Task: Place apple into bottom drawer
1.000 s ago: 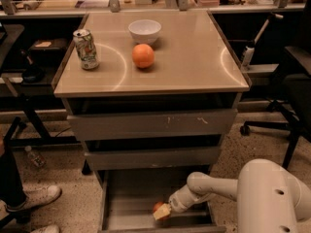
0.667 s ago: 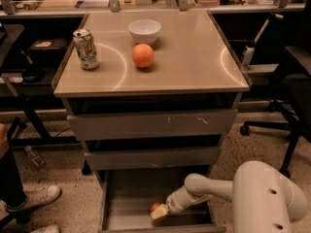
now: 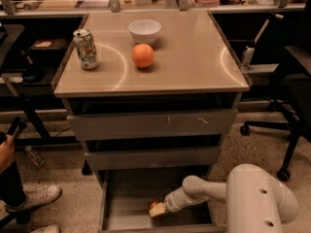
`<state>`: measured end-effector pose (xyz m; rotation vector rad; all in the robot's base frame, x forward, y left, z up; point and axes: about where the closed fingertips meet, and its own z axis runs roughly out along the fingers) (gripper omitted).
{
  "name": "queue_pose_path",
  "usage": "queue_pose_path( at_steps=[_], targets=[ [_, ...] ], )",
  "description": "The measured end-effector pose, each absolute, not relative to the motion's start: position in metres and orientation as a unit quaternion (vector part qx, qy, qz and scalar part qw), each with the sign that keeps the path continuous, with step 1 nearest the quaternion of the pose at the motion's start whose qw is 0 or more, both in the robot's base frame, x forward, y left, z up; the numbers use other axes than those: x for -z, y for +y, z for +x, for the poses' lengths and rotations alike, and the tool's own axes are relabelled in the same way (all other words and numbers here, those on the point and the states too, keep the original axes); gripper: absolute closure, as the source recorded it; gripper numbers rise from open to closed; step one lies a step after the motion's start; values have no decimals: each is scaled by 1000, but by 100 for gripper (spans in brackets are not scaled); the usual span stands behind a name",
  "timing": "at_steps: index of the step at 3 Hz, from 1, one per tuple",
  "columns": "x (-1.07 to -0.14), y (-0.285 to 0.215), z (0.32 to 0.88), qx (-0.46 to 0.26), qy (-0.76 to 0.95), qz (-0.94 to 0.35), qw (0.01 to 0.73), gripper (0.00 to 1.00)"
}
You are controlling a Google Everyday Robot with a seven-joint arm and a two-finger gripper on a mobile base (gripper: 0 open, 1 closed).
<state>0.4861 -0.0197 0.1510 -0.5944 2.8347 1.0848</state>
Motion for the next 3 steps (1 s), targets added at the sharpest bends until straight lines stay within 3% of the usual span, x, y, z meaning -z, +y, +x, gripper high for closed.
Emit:
queue_pose_path(
  at_steps=[2, 3],
  targets=[
    [-123, -22, 477, -353, 921, -166, 15, 100],
    [-123, -22, 477, -353, 921, -166, 15, 81]
  ],
)
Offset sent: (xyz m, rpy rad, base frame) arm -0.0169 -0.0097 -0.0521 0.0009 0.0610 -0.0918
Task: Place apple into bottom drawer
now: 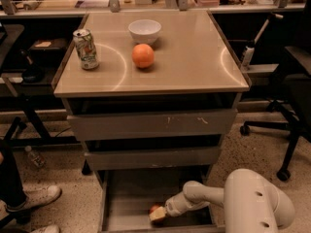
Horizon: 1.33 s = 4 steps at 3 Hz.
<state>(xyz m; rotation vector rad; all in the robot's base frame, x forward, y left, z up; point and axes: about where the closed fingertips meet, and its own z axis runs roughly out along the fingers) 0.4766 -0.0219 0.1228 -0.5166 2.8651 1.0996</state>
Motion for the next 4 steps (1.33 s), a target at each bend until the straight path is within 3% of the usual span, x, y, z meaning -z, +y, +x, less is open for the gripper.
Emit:
queue_pose_path(
  at_steps=[3, 4],
  targets=[
    [-123, -22, 476, -353, 921, -166, 15, 11],
    [-123, -22, 476, -353, 921, -166, 15, 0]
  ],
)
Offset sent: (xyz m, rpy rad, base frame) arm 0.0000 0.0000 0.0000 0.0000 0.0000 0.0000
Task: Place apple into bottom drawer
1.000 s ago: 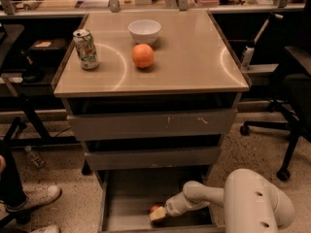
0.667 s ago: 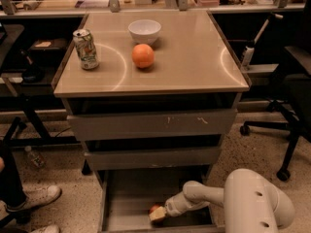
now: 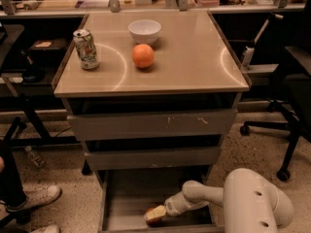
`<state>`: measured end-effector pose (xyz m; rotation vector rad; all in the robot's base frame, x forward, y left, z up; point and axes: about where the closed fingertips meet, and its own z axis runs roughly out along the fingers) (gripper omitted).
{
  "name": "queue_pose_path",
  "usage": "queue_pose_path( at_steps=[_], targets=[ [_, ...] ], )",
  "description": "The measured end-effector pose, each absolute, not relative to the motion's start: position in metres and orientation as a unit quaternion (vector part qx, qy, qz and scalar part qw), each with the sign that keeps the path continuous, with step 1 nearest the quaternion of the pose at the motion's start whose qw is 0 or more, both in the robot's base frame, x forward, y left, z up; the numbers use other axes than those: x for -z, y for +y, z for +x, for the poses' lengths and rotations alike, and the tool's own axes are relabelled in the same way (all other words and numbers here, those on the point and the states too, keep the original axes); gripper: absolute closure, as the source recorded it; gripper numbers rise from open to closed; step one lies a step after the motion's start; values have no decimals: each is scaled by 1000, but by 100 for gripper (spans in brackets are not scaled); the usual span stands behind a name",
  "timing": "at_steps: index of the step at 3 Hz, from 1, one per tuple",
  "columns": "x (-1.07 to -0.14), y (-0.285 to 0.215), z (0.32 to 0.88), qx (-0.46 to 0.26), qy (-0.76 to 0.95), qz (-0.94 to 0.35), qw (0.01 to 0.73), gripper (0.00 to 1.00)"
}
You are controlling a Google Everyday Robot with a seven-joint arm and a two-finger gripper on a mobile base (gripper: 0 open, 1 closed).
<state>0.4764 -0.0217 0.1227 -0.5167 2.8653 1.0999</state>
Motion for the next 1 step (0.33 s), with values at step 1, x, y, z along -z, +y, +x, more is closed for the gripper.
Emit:
queue_pose_path(
  at_steps=[1],
  targets=[
    [-123, -22, 476, -353, 921, -166, 15, 0]
  ],
)
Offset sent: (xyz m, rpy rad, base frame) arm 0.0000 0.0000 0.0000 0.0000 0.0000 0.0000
